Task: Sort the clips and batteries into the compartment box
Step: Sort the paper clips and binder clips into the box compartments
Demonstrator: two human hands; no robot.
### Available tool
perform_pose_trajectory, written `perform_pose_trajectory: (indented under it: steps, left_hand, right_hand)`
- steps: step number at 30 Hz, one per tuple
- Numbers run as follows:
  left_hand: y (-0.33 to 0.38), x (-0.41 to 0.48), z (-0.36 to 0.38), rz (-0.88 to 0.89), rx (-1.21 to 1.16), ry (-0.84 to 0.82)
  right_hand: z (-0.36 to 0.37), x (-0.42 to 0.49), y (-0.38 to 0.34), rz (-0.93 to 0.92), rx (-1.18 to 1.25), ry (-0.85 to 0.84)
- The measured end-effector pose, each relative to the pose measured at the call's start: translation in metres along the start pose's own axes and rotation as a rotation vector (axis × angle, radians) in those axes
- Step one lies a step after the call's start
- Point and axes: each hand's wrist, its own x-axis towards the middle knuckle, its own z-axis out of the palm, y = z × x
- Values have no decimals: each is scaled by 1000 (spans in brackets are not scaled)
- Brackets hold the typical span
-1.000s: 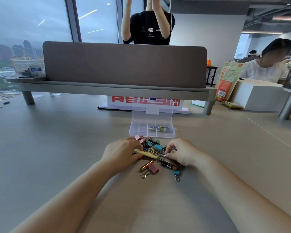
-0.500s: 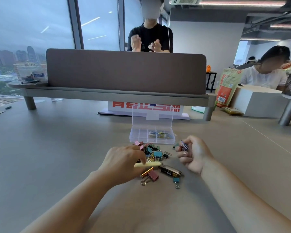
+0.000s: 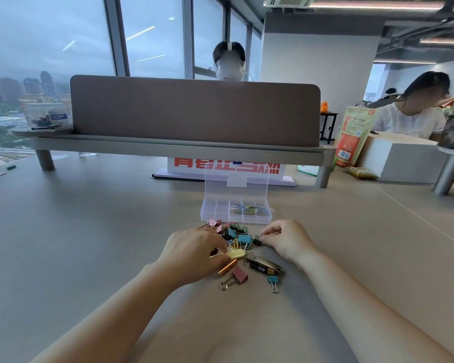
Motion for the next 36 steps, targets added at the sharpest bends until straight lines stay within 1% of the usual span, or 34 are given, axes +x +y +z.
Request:
perform_pose_trajectory:
  steps: [3, 7, 10, 14, 16, 19, 21, 23, 24, 27, 29, 31, 33, 36]
  left_hand:
    - [0, -1, -1, 15, -20, -1]
    - [2, 5, -1, -27, -59, 36]
    - [0, 14, -1, -16, -38, 27]
    - [-2, 26, 2, 30, 35, -55]
    - [-2, 29, 3, 37, 56, -71]
    - [-2, 31, 4, 65, 69, -37]
    - [-1, 29, 9, 74, 54, 19]
    - [-2, 27, 14, 68, 31, 75]
    - [-1, 27, 16, 66, 24, 97]
    - [0, 26, 18, 38, -10, 149]
    - [0, 24, 17, -25, -106, 171]
    - [2, 23, 15, -113, -278, 181]
    - [5, 24, 9, -214, -514, 177]
    - [7, 22, -3, -369, -991, 99]
  right_hand:
    - [2, 3, 3, -45, -96, 14]
    - [2, 5, 1, -79, -189, 17]
    - [1, 6, -2, -50, -228, -54]
    - [0, 9, -5, -15, -245, -134]
    - [0, 9, -5, -17, -275, -161]
    - [0, 11, -3, 9, -279, -168]
    - [1, 12, 0, 31, -249, -152]
    - [-1, 10, -1, 74, -108, -151]
    - [-3, 10, -2, 124, 38, -163]
    - [-9, 9, -3, 332, 617, -192]
    - [-13, 9, -2, 445, 890, -201]
    - [-16, 7, -1, 488, 1036, -203]
    - [-18, 4, -3, 474, 1109, -186]
    - [-17, 1, -8, 438, 1094, -181]
